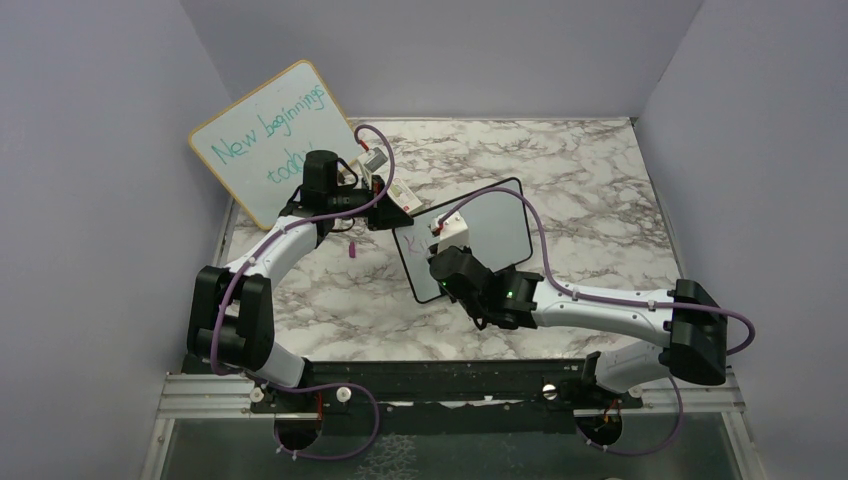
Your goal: Write a sentence on the whiteboard
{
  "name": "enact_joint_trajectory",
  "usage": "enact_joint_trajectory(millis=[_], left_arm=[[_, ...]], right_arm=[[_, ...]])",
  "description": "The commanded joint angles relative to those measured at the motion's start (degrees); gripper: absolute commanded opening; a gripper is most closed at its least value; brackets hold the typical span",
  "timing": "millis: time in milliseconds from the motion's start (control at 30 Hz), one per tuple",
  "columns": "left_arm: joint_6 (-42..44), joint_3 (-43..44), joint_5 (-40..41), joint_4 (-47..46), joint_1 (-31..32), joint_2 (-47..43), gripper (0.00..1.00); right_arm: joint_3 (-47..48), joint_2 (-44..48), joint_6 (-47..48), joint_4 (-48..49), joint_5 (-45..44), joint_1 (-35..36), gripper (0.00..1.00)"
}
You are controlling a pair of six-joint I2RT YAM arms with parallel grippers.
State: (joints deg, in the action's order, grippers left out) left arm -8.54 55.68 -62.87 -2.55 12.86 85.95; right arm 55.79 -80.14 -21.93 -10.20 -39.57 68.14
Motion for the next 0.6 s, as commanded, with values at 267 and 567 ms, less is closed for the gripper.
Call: enact_joint_trajectory(millis=[267, 567], left_arm=[[0.4, 0.0, -1.2, 2.5, 0.1, 1.3, 0.0], [0.5, 0.0, -1.4, 2.5, 0.1, 1.3, 0.0]], right_arm=[[0.3, -0.1, 3.2, 4.7, -4.2, -0.5, 0.0], [1.0, -0.1, 4.8, 6.0, -5.3, -0.6, 0.0]])
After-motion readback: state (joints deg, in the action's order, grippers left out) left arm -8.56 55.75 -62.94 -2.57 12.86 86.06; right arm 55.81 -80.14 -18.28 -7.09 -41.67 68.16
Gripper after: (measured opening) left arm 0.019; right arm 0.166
